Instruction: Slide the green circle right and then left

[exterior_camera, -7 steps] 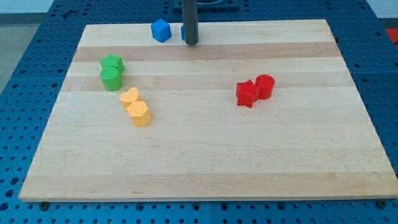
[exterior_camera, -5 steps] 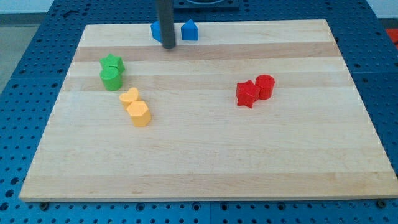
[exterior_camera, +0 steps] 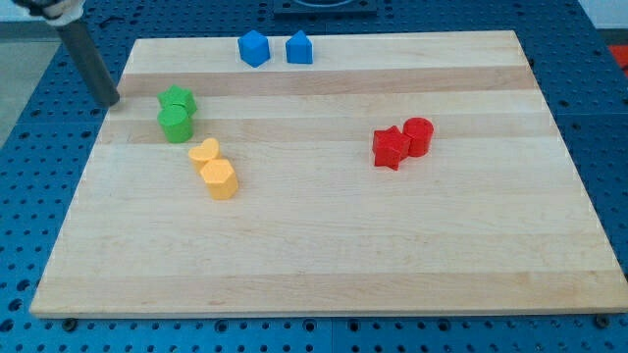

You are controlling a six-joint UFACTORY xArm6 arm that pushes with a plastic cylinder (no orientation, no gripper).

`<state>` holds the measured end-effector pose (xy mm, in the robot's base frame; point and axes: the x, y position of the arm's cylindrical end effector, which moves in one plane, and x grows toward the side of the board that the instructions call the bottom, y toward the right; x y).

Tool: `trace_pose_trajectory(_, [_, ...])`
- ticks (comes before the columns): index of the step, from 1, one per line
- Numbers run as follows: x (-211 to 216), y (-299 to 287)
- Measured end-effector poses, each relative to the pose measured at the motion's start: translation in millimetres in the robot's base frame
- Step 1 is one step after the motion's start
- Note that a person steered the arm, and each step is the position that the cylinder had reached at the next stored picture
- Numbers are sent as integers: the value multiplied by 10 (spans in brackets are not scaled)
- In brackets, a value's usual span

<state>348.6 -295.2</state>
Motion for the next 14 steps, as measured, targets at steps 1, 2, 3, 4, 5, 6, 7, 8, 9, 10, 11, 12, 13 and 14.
trace_pose_trajectory(1, [528,44])
trace_pose_trajectory(2, [553,419])
trace_pose_trajectory(3, [197,1023])
trace_pose_trajectory(4, [-27,1753])
trace_pose_trajectory(5, [-114,2250])
trace_pose_trajectory(6, [-110,2251])
trace_pose_trajectory(7, [-110,1986])
trace_pose_trajectory(8, [-109,1528])
trace_pose_trajectory(9, [13,1144])
trace_pose_trajectory(10, [381,999])
trace_pose_trajectory(11, [585,1284])
trace_pose_trajectory(12, [527,1991])
trace_pose_trajectory(13, [332,2678])
trace_pose_trajectory(14, [151,2963])
